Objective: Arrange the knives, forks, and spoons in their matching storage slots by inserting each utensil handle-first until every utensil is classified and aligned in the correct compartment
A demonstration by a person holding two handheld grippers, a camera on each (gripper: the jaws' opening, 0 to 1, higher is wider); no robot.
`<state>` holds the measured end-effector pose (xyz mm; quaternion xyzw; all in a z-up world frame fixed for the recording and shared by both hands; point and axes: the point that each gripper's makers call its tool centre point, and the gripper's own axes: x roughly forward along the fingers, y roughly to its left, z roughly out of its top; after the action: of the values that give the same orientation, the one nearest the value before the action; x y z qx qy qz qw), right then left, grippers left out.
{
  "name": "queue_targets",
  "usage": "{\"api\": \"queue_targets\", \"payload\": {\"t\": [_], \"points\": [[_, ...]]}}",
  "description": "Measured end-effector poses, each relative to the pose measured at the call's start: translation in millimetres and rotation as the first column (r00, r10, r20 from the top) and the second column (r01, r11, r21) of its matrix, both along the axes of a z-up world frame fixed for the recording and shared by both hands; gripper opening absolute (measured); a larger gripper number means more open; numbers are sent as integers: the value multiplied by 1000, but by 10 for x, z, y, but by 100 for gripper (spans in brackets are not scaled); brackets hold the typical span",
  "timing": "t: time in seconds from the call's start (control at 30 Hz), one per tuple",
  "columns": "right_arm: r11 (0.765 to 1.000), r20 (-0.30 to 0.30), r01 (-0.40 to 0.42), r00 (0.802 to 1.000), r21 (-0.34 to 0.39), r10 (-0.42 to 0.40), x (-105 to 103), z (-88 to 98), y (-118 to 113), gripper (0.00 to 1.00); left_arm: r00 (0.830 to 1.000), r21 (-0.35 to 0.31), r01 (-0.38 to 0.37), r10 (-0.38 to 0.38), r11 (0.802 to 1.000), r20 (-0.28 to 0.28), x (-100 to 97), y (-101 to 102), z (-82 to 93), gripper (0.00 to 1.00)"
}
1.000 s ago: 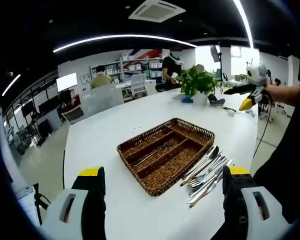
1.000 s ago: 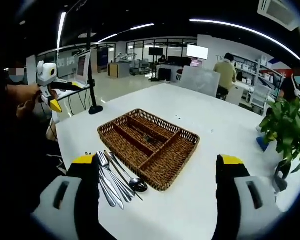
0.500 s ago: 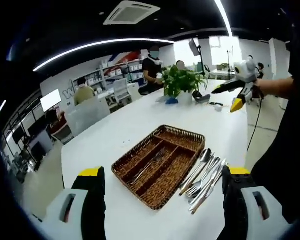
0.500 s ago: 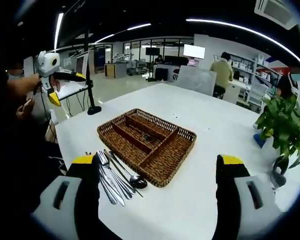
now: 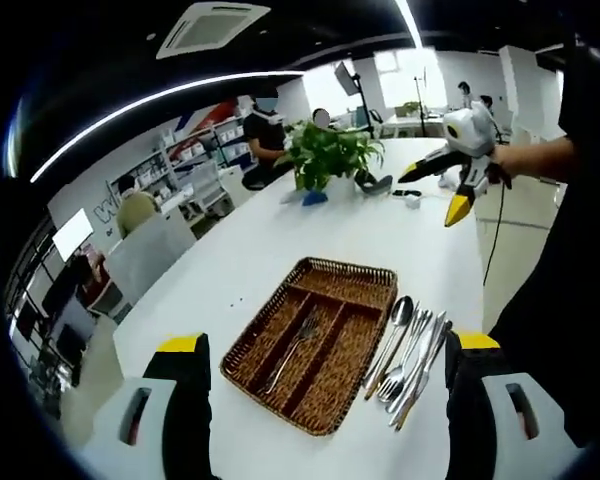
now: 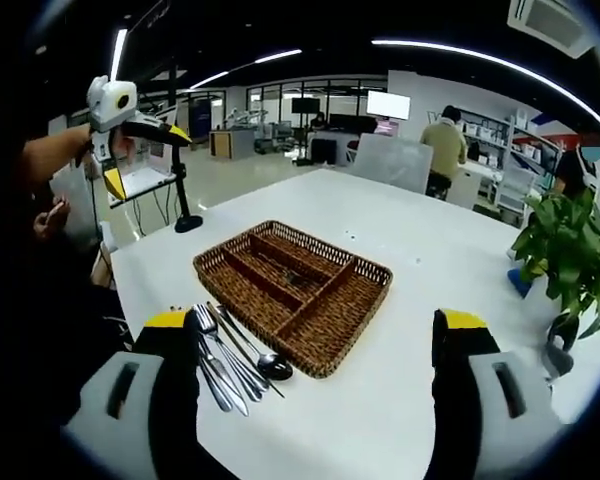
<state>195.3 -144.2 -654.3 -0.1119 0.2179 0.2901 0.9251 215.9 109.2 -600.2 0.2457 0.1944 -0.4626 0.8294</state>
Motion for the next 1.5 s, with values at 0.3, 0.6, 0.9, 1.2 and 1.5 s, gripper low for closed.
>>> {"api": "queue_targets", "payload": {"t": [0.3, 0.6, 0.9, 1.2, 1.5], "points": [[1000, 4, -12, 1000, 15, 12, 55, -3, 9, 100, 993, 54, 119, -117, 991, -30, -5, -327, -99, 99], [1000, -9, -1, 1000, 13, 1, 41, -69, -63, 100, 978, 92, 200, -193, 975, -80, -78, -583, -421, 99], [1000, -6, 14, 1000, 13, -14, 28, -72, -105, 100, 964, 129, 259, -249, 957, -89, -124, -695, -697, 96], [999, 0, 26, 1000, 21, -26, 14, -68, -135, 100, 954, 143, 289, -273, 947, -120, -179, -758, -949, 89], [999, 3, 40, 999, 30, -40, 12, -66, -161, 100, 951, 155, 292, -270, 944, -148, -207, -768, -1200, 84]]}}
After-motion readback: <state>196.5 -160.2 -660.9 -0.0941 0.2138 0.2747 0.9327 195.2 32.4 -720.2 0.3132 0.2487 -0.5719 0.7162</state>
